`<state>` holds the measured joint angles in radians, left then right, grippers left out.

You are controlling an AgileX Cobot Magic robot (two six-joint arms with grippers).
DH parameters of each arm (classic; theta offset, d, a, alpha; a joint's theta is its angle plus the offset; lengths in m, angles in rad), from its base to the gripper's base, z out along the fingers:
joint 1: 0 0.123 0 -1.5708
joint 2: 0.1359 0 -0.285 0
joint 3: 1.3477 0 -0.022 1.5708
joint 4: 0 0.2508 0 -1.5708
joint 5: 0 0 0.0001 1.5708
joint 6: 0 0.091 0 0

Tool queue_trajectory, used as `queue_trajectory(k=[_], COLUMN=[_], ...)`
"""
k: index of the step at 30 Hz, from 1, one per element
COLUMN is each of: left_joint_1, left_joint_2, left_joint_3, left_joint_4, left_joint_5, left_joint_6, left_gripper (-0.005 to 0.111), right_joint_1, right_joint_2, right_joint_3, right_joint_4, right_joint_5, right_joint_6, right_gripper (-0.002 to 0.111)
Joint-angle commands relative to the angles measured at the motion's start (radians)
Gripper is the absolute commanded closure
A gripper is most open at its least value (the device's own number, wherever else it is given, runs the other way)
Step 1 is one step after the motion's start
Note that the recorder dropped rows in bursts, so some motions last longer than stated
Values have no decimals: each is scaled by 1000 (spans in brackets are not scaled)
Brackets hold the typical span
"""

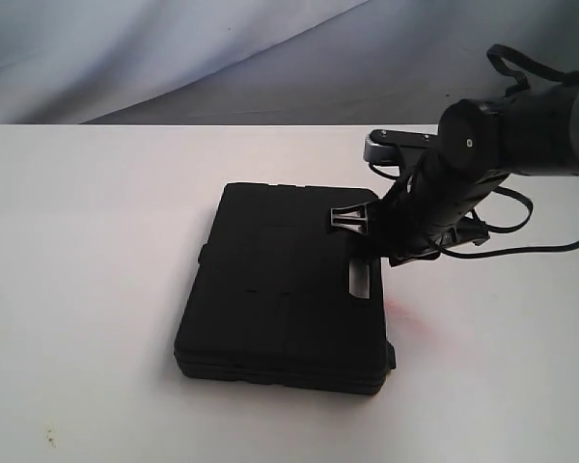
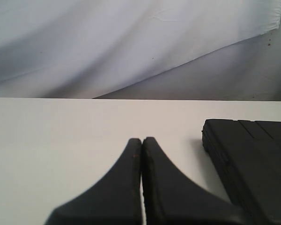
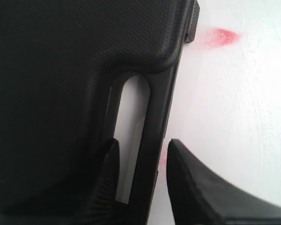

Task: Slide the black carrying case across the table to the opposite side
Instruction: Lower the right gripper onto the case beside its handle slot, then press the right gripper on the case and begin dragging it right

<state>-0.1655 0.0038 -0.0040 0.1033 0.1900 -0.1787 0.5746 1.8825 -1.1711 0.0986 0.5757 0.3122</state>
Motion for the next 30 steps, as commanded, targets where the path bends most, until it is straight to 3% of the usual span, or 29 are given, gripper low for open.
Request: queue_trajectory(k=[1, 30], left_joint_1=[-7, -7], left_joint_2=[-4, -4], left_joint_3=[4, 4], left_joint_4=[-4, -4], left_joint_5=[-1, -1], left_joint_6=[1, 1], left_gripper=[107, 107], right_joint_1=[-6, -6], right_joint_2=[19, 80], right_joint_3=[-6, -6], right_joint_4=[-12, -8], right_joint_5=[-12, -34], right_joint_6=[5, 36], right_gripper=[76, 77])
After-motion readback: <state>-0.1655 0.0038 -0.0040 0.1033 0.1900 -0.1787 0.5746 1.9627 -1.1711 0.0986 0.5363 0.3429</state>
